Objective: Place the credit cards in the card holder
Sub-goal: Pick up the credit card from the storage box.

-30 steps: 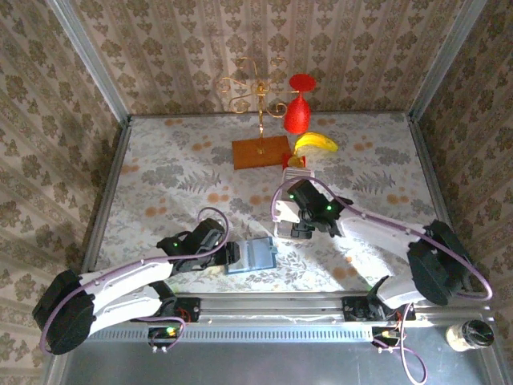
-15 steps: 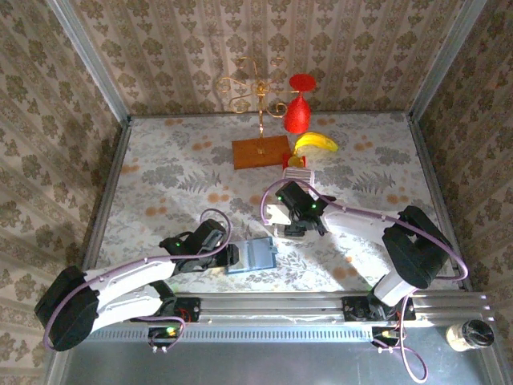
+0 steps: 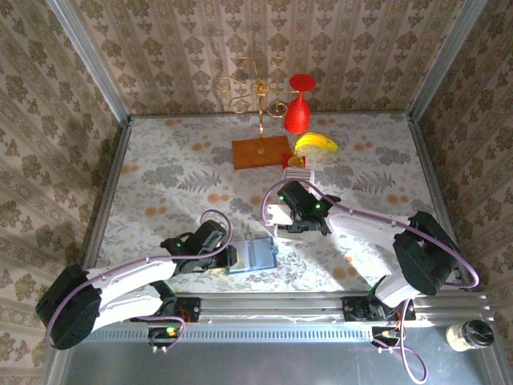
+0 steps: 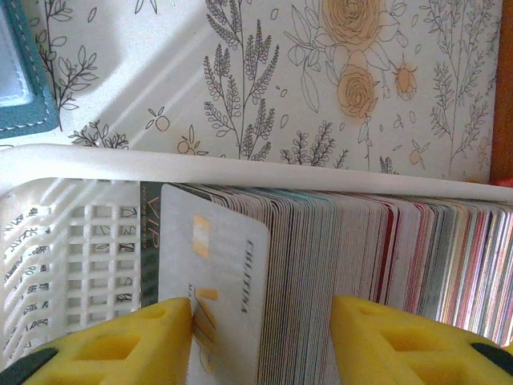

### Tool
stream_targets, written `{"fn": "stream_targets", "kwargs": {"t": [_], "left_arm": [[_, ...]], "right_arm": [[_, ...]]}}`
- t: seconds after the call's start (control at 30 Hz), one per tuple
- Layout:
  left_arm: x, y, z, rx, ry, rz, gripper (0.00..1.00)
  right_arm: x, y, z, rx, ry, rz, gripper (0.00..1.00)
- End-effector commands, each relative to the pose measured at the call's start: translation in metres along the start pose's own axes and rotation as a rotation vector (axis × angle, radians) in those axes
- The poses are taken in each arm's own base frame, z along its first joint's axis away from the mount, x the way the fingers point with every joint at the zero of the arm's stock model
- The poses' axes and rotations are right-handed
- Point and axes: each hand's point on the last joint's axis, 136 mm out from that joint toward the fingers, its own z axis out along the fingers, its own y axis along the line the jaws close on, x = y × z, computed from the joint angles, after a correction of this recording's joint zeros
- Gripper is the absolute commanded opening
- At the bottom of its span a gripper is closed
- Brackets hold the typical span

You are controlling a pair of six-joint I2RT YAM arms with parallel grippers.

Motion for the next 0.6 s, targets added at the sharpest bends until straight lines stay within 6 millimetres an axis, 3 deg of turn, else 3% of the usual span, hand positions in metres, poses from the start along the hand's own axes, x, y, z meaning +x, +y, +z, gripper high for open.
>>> {"fn": "stream_targets", "kwargs": {"t": [0.0, 0.3, 0.57], "left_arm": [[0.002, 0.002, 0.003, 0.001, 0.011, -0.004, 0.4], [0.003, 0.002, 0.004, 0.001, 0.019, -0.003, 0.35], [0.005, 0.006, 0.004, -0.02, 0.024, 0.007, 0.36]], "right_arm": [[0.001, -0.005, -0.006, 0.034, -0.003, 0.015, 0.48], [-0.002, -0.001, -0.007, 0.031, -0.006, 0.016, 0.27], [-0.005, -0.008, -0.02, 0.057, -0.015, 0.031, 0.22]]}}
